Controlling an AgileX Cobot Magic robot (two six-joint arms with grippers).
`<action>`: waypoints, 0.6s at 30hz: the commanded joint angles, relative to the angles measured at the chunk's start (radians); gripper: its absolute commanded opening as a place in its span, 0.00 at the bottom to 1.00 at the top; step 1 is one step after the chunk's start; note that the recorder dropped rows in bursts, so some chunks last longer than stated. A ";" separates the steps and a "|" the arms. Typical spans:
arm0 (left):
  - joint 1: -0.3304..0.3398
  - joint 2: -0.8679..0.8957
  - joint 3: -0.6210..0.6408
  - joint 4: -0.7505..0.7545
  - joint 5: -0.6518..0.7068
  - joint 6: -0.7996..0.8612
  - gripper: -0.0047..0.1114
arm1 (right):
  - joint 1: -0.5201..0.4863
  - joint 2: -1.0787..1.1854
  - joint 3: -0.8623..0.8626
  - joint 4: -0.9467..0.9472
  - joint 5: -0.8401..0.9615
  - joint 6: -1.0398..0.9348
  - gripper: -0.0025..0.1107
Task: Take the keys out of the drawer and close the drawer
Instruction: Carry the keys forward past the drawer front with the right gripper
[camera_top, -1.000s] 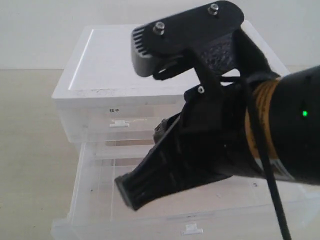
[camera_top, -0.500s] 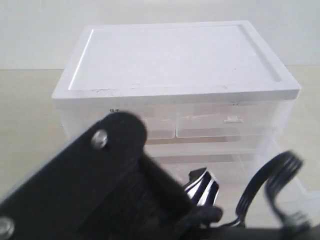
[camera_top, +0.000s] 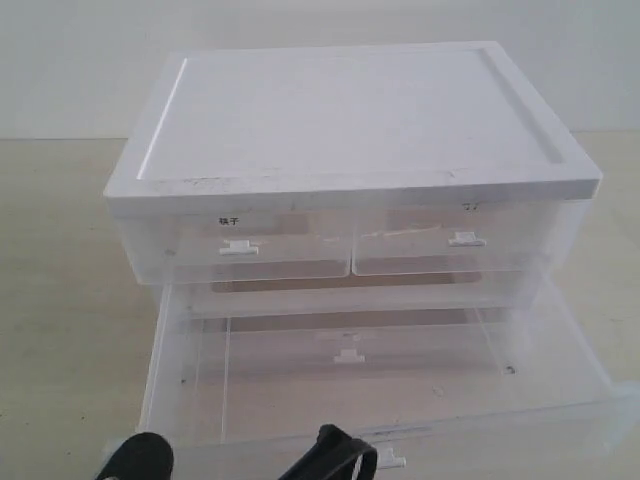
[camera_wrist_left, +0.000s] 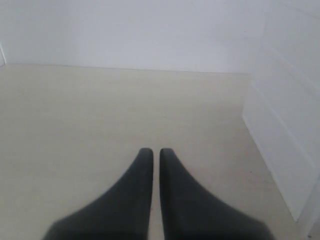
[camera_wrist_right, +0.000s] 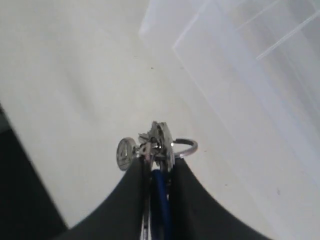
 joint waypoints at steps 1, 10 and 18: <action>0.002 -0.002 0.003 -0.007 0.001 0.004 0.08 | -0.001 0.078 0.002 -0.181 0.115 0.130 0.02; 0.002 -0.002 0.003 -0.007 0.001 0.004 0.08 | -0.001 0.183 0.002 -0.266 0.150 0.200 0.02; 0.002 -0.002 0.003 -0.007 0.001 0.004 0.08 | -0.001 0.183 0.002 -0.284 0.152 0.218 0.10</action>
